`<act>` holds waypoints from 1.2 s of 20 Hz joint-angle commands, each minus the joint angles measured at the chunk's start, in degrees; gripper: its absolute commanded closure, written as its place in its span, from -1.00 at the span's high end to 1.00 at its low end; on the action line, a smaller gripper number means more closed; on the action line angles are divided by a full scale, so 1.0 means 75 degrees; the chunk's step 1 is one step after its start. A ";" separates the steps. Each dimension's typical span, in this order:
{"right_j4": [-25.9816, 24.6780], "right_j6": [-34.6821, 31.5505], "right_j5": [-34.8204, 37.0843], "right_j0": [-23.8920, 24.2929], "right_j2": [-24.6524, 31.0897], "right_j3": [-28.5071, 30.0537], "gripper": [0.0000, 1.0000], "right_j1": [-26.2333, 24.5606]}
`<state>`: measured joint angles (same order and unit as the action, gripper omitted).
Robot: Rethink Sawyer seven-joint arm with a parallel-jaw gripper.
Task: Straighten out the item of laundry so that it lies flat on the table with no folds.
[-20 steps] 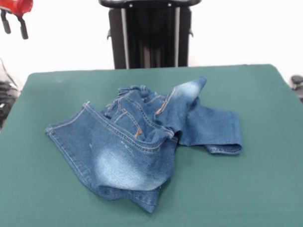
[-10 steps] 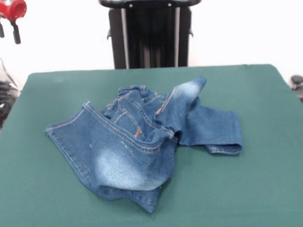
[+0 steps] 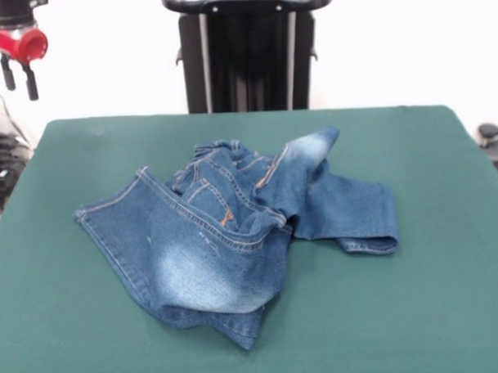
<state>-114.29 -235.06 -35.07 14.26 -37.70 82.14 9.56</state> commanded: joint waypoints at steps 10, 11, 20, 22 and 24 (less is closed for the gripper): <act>0.1581 0.2610 0.1444 0.0127 0.2320 -0.0062 1.00 -0.0421; 0.1600 0.2481 0.1457 0.0061 0.2294 -0.0111 1.00 -0.0462; 0.2347 0.2267 0.1930 0.0038 0.2581 -0.0396 1.00 -0.0609; 0.2442 0.2089 0.2037 -0.0086 0.2552 -0.0488 1.00 -0.0655; 0.2348 0.1577 0.1959 -0.0307 0.2412 -0.0632 1.00 -0.0772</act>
<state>-101.09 -227.86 -25.63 16.03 -29.70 81.84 8.63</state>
